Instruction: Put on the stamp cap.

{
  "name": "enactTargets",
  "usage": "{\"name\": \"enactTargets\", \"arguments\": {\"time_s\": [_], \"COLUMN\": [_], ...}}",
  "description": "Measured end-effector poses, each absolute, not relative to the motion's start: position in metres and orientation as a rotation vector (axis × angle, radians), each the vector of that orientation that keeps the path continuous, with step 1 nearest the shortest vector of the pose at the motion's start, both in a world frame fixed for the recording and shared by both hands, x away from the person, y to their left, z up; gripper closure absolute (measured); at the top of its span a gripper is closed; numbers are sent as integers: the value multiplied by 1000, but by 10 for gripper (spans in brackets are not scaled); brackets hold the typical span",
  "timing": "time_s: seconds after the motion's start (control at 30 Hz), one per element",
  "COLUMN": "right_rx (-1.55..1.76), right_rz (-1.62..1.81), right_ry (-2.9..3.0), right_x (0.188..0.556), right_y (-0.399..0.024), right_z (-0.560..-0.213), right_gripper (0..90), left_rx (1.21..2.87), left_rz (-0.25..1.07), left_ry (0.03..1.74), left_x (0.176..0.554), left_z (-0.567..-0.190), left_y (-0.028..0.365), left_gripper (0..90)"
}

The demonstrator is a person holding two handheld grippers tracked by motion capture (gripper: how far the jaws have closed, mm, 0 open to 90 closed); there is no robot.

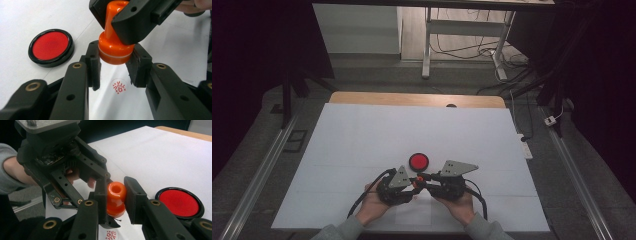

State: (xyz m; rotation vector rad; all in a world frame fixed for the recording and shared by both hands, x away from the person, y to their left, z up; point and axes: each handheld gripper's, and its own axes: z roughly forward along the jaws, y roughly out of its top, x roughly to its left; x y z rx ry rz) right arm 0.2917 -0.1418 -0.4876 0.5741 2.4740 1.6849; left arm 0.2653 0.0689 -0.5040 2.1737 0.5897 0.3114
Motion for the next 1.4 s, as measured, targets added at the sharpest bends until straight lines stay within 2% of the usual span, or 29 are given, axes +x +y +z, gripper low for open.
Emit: {"name": "enactTargets", "arguments": {"time_s": [0.63, 1.4], "right_rx": [624, 592], "right_rz": [1790, 1744], "right_ry": [2436, 2402], "right_x": [292, 285], "right_y": [-146, -144], "right_z": [-488, -499], "right_gripper": [730, 734], "left_rx": [2141, 2171], "left_rz": [387, 371], "left_ry": [575, 605], "left_x": [259, 258], "left_z": [-500, -507], "left_y": [69, 65], "left_gripper": [654, 654]}}
